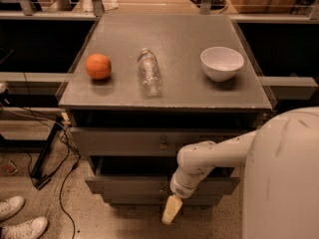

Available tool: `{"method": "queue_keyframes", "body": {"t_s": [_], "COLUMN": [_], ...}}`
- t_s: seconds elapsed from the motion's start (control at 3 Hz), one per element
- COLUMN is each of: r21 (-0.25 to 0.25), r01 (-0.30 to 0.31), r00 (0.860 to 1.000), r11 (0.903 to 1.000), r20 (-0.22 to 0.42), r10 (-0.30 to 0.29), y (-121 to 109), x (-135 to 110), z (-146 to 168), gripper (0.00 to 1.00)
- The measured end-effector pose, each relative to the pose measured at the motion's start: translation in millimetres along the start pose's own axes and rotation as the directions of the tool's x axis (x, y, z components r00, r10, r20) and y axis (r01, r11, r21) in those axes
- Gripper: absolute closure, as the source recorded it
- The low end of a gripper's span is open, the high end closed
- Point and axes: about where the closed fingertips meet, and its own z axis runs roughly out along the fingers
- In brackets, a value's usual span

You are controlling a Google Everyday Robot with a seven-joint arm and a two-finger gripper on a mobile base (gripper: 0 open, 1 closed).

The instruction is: Open middle drawer

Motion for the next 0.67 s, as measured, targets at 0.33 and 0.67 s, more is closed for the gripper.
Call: {"method": "queue_keyframes", "body": {"t_s": [0.33,0.67], "r21": [0.0,0.0], "r01": [0.0,0.0], "r00": [1.0,1.0], "r11": [1.0,1.0], "r20": [0.0,0.0], "r10": [0.0,0.0], "y": [-1.0,-1.7], "x": [-1.3,-1.4], "z": [-2.3,-2.5], "gripper": [0.0,0.0]}}
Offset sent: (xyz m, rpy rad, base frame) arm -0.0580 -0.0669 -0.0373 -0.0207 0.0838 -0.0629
